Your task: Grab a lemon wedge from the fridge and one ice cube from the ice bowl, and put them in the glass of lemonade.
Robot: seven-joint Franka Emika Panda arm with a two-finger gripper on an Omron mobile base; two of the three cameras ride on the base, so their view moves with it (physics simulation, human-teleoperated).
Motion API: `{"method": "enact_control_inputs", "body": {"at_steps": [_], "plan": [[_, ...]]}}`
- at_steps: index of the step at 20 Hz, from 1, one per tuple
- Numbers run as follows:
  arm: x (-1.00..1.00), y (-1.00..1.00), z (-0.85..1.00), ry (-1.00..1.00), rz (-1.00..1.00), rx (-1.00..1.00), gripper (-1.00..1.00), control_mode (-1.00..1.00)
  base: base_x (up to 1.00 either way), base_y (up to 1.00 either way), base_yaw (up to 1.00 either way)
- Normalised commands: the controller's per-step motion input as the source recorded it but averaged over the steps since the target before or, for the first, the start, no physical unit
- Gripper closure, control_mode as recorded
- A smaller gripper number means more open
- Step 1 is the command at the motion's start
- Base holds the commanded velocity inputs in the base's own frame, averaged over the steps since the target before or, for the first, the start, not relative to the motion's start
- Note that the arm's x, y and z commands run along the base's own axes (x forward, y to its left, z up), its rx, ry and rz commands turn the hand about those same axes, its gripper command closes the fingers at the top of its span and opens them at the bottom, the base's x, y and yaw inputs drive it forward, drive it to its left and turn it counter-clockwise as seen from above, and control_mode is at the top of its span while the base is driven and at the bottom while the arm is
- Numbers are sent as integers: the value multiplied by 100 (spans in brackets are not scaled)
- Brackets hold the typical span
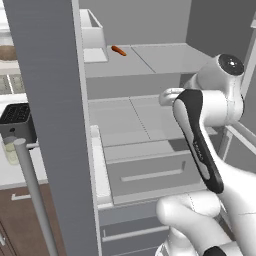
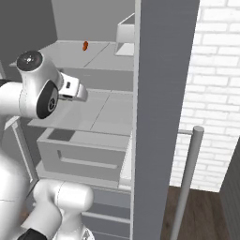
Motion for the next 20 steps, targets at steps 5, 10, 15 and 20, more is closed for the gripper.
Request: {"method": "enact_control_inputs", "body": {"at_steps": [5,10,15,20], "plan": [[-59,-5,-24,0,0,0,100,-100,0,0,0],[-59,0,-24,0,0,0,100,-100,0,0,0],[-13,0,-6,0,0,0,100,100,-63,0,0],[0,0,0,0,0,0,100,100,-95,0,0]]}}
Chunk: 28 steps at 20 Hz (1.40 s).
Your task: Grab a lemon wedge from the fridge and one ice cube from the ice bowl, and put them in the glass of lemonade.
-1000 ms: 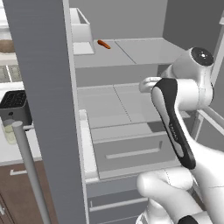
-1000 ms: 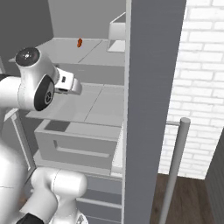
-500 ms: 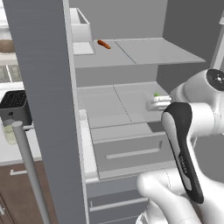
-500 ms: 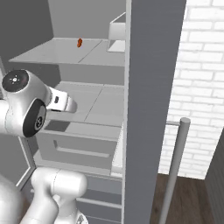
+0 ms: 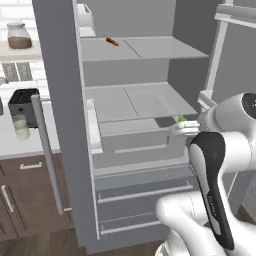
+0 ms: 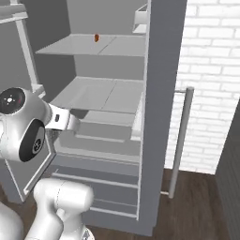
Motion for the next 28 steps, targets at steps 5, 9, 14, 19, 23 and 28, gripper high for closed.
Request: {"method": "enact_control_inputs", "body": {"at_steps": [5,9,14,19,23,28], "plan": [[0,0,0,0,0,0,100,100,-90,2,0],[0,0,0,0,0,0,100,100,-84,9,0],[0,0,0,0,0,0,100,100,-68,30,1],[0,0,0,0,0,0,100,100,-36,49,17],[0,0,0,0,0,0,100,100,-6,61,35],[0,0,0,0,0,0,100,100,2,76,44]]}}
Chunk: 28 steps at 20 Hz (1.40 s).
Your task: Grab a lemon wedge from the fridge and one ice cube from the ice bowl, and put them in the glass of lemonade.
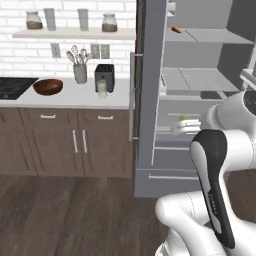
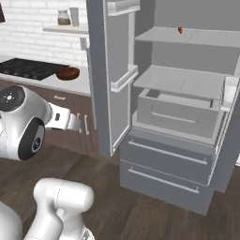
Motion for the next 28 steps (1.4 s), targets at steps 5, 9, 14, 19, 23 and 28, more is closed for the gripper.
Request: {"method": "enact_control_inputs", "body": {"at_steps": [5,9,14,19,23,28], "plan": [[0,0,0,0,0,0,100,100,20,71,46],[0,0,0,0,0,0,100,100,39,70,41],[0,0,0,0,0,0,100,100,59,72,38],[0,0,0,0,0,0,100,100,80,69,34],[0,0,0,0,0,0,100,100,99,39,33],[0,0,0,0,0,0,100,100,100,7,26]]}}
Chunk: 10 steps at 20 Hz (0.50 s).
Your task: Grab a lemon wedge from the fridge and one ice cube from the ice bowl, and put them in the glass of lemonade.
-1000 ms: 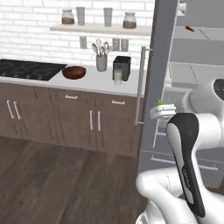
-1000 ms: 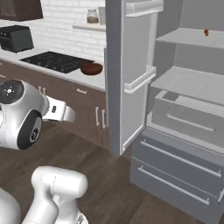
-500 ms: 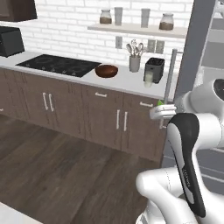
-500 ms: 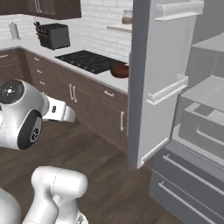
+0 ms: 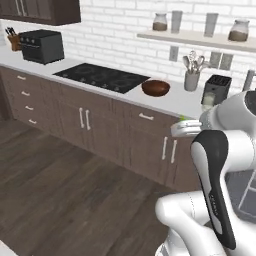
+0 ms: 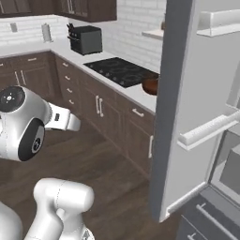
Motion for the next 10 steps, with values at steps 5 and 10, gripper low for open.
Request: {"method": "enact_control_inputs", "body": {"at_steps": [5,10], "plan": [[0,0,0,0,0,0,100,100,100,0,19],[0,0,0,0,0,0,100,100,99,0,6]]}}
